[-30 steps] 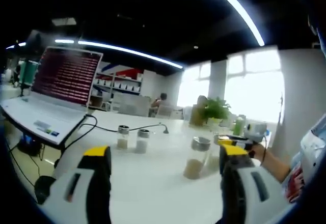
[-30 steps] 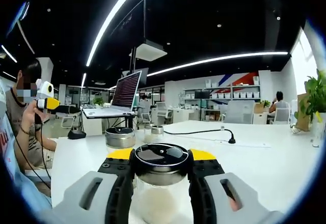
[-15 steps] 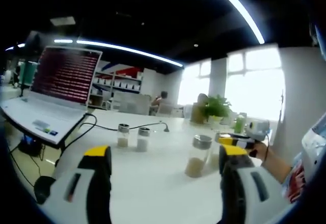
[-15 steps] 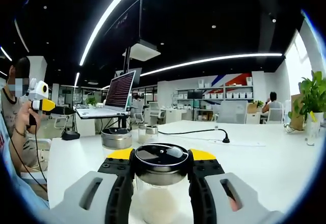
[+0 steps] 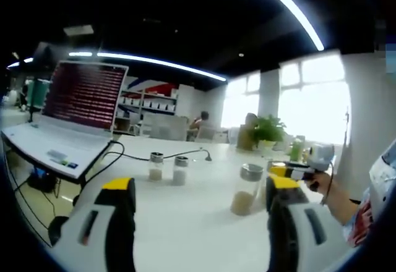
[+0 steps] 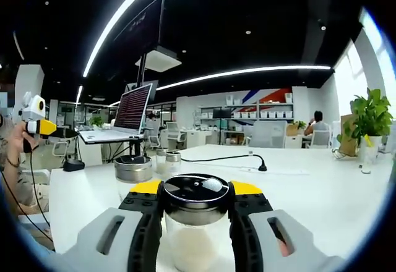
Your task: Rotate the seasoning bottle until the label or dispensing opening points toward the visible target arrow and the bottle remains upright within the marked orientation range
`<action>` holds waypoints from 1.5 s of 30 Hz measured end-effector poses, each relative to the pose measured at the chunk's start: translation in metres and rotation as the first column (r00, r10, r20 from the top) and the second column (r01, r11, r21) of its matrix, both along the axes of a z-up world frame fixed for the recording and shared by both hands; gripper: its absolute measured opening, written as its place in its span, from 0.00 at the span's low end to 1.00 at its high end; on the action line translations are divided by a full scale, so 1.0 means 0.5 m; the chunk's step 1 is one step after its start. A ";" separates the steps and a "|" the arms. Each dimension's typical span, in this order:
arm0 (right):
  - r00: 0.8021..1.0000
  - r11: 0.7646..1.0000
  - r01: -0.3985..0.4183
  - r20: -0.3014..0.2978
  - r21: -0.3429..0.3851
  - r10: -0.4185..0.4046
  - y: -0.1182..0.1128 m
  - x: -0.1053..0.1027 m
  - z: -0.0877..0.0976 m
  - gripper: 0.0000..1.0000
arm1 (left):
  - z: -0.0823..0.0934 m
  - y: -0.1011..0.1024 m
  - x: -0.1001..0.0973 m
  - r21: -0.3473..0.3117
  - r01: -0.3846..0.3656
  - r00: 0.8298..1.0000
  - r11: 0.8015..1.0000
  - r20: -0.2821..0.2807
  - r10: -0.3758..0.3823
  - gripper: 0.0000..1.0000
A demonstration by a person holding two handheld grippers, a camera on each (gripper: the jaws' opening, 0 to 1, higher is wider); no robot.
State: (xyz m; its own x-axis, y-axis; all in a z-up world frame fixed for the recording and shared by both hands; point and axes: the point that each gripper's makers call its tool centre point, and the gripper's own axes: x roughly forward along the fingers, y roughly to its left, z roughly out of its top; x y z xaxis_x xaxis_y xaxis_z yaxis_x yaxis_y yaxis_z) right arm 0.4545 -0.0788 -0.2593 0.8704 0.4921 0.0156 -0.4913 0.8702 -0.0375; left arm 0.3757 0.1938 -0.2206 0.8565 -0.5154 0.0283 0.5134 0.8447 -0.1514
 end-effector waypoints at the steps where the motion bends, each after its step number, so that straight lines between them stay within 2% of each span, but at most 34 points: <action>1: 1.000 1.000 0.006 0.001 -0.002 -0.006 0.000 0.000 0.000 0.40 | 0.000 -0.001 0.000 0.000 0.002 1.000 1.000 0.000 -0.002 0.92; 5: 1.000 1.000 0.025 0.002 -0.002 -0.025 -0.003 0.002 0.001 0.40 | 0.004 -0.004 -0.001 -0.002 0.004 1.000 1.000 0.005 -0.004 0.92; 8: 0.999 0.999 0.047 0.004 -0.001 -0.047 -0.005 0.003 0.001 0.40 | 0.014 -0.005 -0.001 -0.044 0.011 1.000 0.999 0.013 -0.010 0.92; 19: 0.990 0.990 0.142 0.010 -0.017 -0.142 -0.011 0.004 0.000 0.40 | 0.012 0.001 -0.006 -0.035 -0.001 1.000 0.999 0.014 0.002 0.92; 23: 0.981 0.981 0.195 0.008 -0.008 -0.195 -0.015 0.005 0.000 0.40 | 0.012 0.002 -0.007 -0.035 -0.003 1.000 0.999 0.013 0.003 0.91; 32: 0.955 0.956 0.294 0.051 -0.003 -0.294 -0.018 0.004 -0.001 0.41 | 0.012 0.009 -0.005 -0.032 -0.007 1.000 0.999 0.012 0.007 0.91; 39: 0.942 0.943 0.332 0.055 -0.023 -0.330 -0.021 0.005 -0.001 0.41 | 0.014 0.013 -0.005 -0.039 -0.016 1.000 0.999 0.015 0.016 0.90; 45: 0.927 0.928 0.372 0.062 -0.013 -0.370 -0.021 0.008 0.001 0.41 | 0.014 0.011 -0.006 -0.035 -0.009 1.000 0.999 0.013 0.010 0.90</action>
State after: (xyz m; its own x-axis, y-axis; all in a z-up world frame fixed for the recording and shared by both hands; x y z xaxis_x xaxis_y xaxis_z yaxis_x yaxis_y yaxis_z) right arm 0.4586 -0.0895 -0.2586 0.9888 0.1349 0.0634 -0.1298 0.9884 -0.0790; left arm 0.3726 0.1991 -0.2138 0.8608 -0.5057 0.0576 0.5075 0.8440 -0.1736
